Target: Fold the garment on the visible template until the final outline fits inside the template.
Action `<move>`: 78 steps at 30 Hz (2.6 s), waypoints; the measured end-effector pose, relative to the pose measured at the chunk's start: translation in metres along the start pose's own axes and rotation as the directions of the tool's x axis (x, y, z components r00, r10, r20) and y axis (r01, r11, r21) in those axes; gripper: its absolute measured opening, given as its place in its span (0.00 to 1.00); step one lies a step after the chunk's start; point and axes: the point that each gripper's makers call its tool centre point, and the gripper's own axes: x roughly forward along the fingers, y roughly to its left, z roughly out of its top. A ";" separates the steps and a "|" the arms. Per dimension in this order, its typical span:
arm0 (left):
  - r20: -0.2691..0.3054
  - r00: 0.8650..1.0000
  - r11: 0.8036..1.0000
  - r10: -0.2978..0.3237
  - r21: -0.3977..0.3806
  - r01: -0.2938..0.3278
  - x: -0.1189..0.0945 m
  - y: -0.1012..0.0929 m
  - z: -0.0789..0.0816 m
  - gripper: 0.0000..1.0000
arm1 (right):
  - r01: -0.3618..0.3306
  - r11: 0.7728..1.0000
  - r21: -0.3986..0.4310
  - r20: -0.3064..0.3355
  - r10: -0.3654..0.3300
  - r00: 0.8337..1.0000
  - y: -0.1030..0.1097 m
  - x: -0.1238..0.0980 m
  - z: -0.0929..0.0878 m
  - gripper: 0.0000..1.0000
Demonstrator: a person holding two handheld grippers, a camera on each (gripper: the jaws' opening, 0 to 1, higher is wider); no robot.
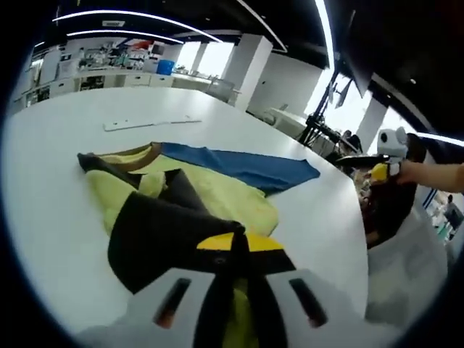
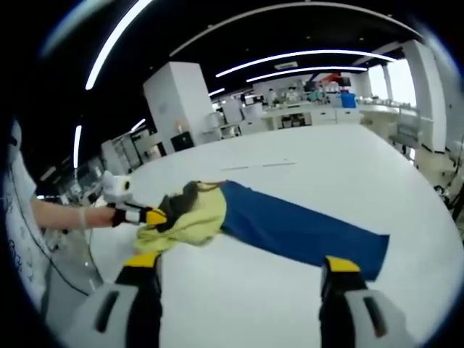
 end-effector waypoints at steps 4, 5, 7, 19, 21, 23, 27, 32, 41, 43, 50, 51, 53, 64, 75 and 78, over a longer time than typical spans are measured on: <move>0.016 1.000 1.000 -0.024 0.008 0.024 -0.002 0.000 0.001 0.16 | -0.005 1.000 0.004 -0.006 0.005 1.000 0.003 0.001 -0.002 0.91; 0.032 0.998 0.999 -0.045 0.011 0.044 -0.003 -0.005 0.003 0.21 | -0.006 1.000 0.003 -0.007 0.006 1.000 0.003 0.001 -0.003 0.91; 0.079 0.993 0.996 -0.084 0.014 0.083 -0.006 -0.014 0.011 0.34 | -0.009 1.000 0.003 -0.008 0.009 1.000 0.005 0.001 -0.003 0.91; 0.085 0.992 0.993 -0.091 0.084 0.083 -0.021 -0.021 0.013 0.78 | -0.012 1.000 0.016 0.004 0.011 1.000 0.011 -0.002 -0.001 0.91; 0.067 0.994 0.991 -0.089 0.103 0.082 -0.022 -0.019 0.011 0.86 | -0.010 1.000 0.018 0.005 0.010 1.000 0.009 -0.003 -0.001 0.91; 0.061 0.995 0.990 -0.075 0.122 0.067 -0.025 -0.016 0.011 0.92 | -0.010 1.000 0.019 0.007 0.009 1.000 0.011 -0.003 -0.001 0.91; 0.062 0.997 0.992 -0.047 0.116 0.040 -0.029 -0.008 0.011 0.99 | -0.015 1.000 0.025 0.010 0.014 1.000 0.014 -0.003 0.000 0.91; 0.042 0.998 0.993 -0.040 0.112 0.035 -0.034 -0.006 0.008 0.99 | -0.020 0.999 0.025 0.014 0.019 1.000 0.011 -0.003 0.000 0.91; 0.073 0.997 0.998 0.032 0.059 -0.037 -0.055 0.027 0.013 0.95 | -0.019 0.999 0.030 0.015 0.018 1.000 0.012 -0.005 -0.002 0.90; 0.054 0.997 0.998 0.055 0.037 -0.057 -0.058 0.038 0.008 0.95 | -0.021 0.999 0.033 0.013 0.020 1.000 0.014 -0.004 -0.003 0.90; 0.013 0.995 0.995 0.094 0.028 -0.095 -0.066 0.062 -0.005 0.89 | -0.021 0.999 0.036 0.008 0.020 1.000 0.016 -0.004 -0.005 0.90; 0.000 0.995 0.994 0.099 0.039 -0.099 -0.067 0.067 -0.008 0.88 | -0.021 0.999 0.039 0.008 0.020 1.000 0.017 -0.004 -0.005 0.90; -0.020 0.994 0.993 0.106 0.045 -0.105 -0.068 0.076 -0.013 0.84 | -0.020 0.999 0.038 0.009 0.019 1.000 0.017 -0.005 -0.005 0.90; -0.022 0.985 0.985 0.170 0.019 -0.170 -0.077 0.107 -0.020 0.49 | -0.019 0.999 0.048 -0.001 0.019 1.000 0.016 -0.005 -0.010 0.90; -0.035 0.983 0.983 0.182 0.027 -0.181 -0.070 0.112 -0.024 0.30 | -0.001 0.998 0.057 -0.006 0.002 1.000 0.011 -0.011 -0.014 0.90; -0.041 0.985 0.986 0.166 0.021 -0.165 -0.068 0.114 -0.026 0.27 | 0.004 0.998 0.062 -0.005 -0.004 1.000 0.012 -0.013 -0.015 0.90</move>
